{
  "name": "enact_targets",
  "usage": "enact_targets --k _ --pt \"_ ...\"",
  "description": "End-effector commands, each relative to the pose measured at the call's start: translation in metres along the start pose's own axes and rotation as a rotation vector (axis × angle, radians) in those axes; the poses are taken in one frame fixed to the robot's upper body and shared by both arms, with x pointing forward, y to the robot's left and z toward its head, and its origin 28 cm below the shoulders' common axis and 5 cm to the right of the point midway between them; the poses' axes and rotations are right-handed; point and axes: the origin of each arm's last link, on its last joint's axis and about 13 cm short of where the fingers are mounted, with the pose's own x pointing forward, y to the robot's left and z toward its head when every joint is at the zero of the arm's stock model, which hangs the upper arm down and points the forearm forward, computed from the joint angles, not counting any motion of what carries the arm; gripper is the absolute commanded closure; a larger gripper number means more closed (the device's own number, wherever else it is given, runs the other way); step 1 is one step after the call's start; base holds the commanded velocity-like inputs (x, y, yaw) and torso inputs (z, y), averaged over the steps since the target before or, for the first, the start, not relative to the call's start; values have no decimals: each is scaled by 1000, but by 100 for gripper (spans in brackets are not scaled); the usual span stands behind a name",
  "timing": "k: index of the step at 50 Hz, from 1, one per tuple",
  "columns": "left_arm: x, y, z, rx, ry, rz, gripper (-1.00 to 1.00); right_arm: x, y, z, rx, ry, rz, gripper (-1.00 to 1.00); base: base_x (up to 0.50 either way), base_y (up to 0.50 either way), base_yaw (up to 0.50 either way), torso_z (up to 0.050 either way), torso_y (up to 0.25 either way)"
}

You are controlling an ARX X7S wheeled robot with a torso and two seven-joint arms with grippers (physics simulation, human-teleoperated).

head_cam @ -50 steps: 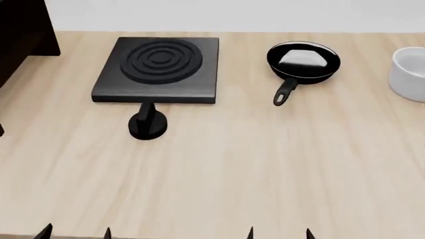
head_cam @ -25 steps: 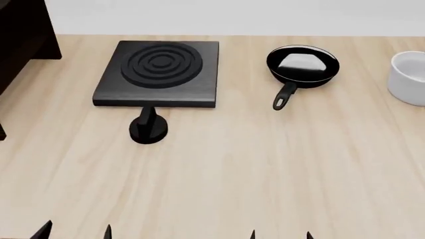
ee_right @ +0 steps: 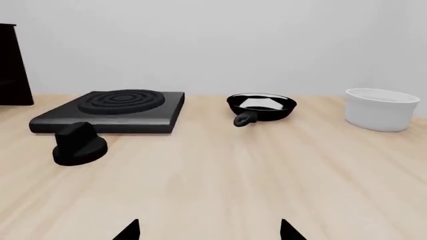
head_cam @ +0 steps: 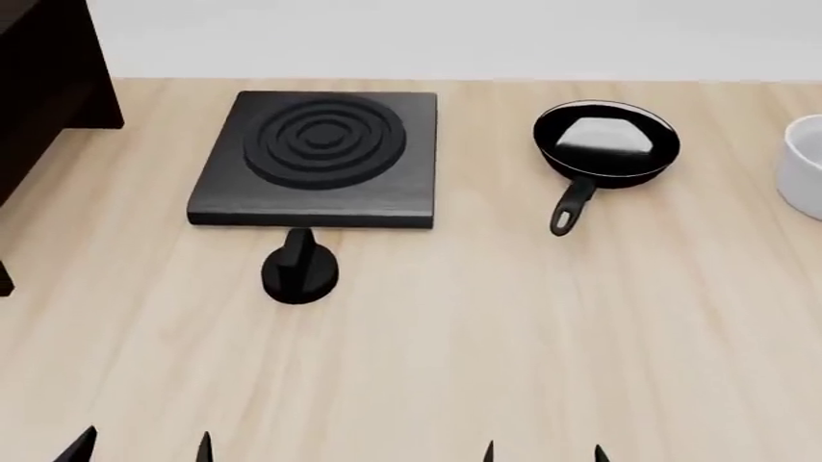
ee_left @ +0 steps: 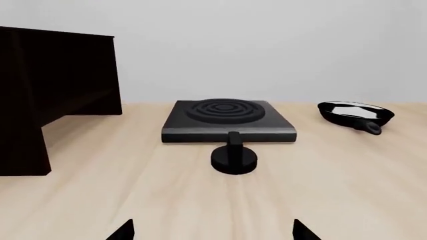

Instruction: Put the frying pan on the cabinet shelf.

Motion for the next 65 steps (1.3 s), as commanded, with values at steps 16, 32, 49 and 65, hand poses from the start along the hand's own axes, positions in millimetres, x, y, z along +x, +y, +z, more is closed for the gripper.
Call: enact_targets --k 16,32,49,65 --pt "0 0 -1 -3 2 -1 -100 0 0 -1 -27 0 -5 -100 334 132 0 0 0" --pt "0 0 2 -6 0 1 -100 1 0 -6 -50 11 -1 -100 436 97 0 0 0" --pt "0 0 2 -6 5 -1 -100 -8 3 16 -57 2 -13 -100 500 65 0 0 0" --pt "0 -1 2 -9 12 7 -100 -4 1 12 -48 -1 -6 -100 500 0 0 0 1"
